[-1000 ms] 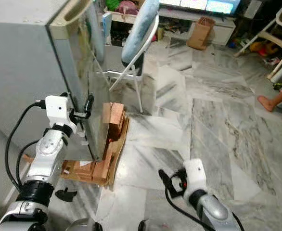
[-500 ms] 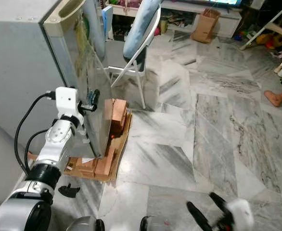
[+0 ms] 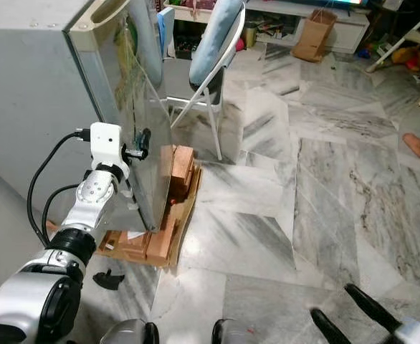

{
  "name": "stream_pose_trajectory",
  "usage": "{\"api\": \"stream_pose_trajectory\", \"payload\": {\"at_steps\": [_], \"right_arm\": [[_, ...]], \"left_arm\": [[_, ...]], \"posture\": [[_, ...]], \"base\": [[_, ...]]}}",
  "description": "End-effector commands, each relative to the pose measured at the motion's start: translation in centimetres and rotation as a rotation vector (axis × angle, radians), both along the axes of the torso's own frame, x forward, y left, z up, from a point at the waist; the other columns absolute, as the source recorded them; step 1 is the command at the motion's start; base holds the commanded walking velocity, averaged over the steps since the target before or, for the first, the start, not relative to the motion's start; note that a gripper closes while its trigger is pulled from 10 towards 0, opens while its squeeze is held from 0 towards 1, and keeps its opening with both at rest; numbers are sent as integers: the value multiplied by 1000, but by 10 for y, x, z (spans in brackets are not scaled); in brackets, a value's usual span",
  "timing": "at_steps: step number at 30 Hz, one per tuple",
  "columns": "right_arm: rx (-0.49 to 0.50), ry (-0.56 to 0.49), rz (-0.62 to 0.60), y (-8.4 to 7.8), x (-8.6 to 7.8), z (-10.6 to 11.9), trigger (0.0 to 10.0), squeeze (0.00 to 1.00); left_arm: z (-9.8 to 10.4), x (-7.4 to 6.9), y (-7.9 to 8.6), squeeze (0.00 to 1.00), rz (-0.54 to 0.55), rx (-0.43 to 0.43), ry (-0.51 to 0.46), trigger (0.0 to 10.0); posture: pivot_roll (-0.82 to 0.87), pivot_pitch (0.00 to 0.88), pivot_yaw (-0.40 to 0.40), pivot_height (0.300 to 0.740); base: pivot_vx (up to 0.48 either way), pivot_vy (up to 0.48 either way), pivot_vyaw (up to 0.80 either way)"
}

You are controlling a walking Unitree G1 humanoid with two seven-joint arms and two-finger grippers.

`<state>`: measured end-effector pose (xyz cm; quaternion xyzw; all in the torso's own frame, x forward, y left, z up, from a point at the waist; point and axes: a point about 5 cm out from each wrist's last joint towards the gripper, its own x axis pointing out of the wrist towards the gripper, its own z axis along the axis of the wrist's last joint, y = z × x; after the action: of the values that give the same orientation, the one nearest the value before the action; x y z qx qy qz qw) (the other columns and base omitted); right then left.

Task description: Restocking fridge

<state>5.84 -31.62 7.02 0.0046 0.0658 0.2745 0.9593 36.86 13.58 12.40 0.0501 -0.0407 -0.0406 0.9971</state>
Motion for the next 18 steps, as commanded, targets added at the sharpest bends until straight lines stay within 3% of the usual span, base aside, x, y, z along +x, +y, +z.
{"api": "stream_pose_trajectory", "payload": {"at_steps": [1,7,10,11,12,13,14,15,16,18], "right_arm": [[-14,-40,41,-6,-1,11,10000,0],[-24,-145,8,-31,0,38,10000,0],[-99,-256,-42,-41,8,41,10000,0],[24,-323,40,59,132,38,10000,0],[36,-369,80,118,184,58,10000,0],[26,-418,99,164,217,82,10000,0],[23,-453,113,186,231,96,10000,0],[23,-453,113,186,231,96,10000,0],[52,-508,155,206,237,108,10000,0],[69,-535,184,214,238,113,10000,0]], "left_arm": [[11,6,12,0,50,4,-26,10000],[12,8,13,0,58,15,-32,10000],[13,9,12,0,70,15,-34,10000],[13,9,12,0,72,12,-36,10000],[13,9,12,0,73,9,-37,10000],[13,8,12,0,77,10,-38,10000],[13,8,12,0,83,12,-40,10000],[13,8,12,0,83,12,-40,10000],[14,8,12,0,91,12,-48,10000],[14,8,12,0,92,9,-51,10000]], "posture": [[-39,97,-22,740],[-44,95,-18,740],[-42,92,-16,740],[-41,91,-14,740],[-41,91,-14,740],[-37,89,-10,740],[-35,89,-10,740],[-35,89,-10,740],[-25,88,-8,740],[-13,84,-7,740]], "base": [[0,0,0],[0,0,0],[0,0,0],[0,0,0],[0,0,0],[0,0,0],[0,0,0],[0,0,0],[0,0,0],[0,0,0]]}}
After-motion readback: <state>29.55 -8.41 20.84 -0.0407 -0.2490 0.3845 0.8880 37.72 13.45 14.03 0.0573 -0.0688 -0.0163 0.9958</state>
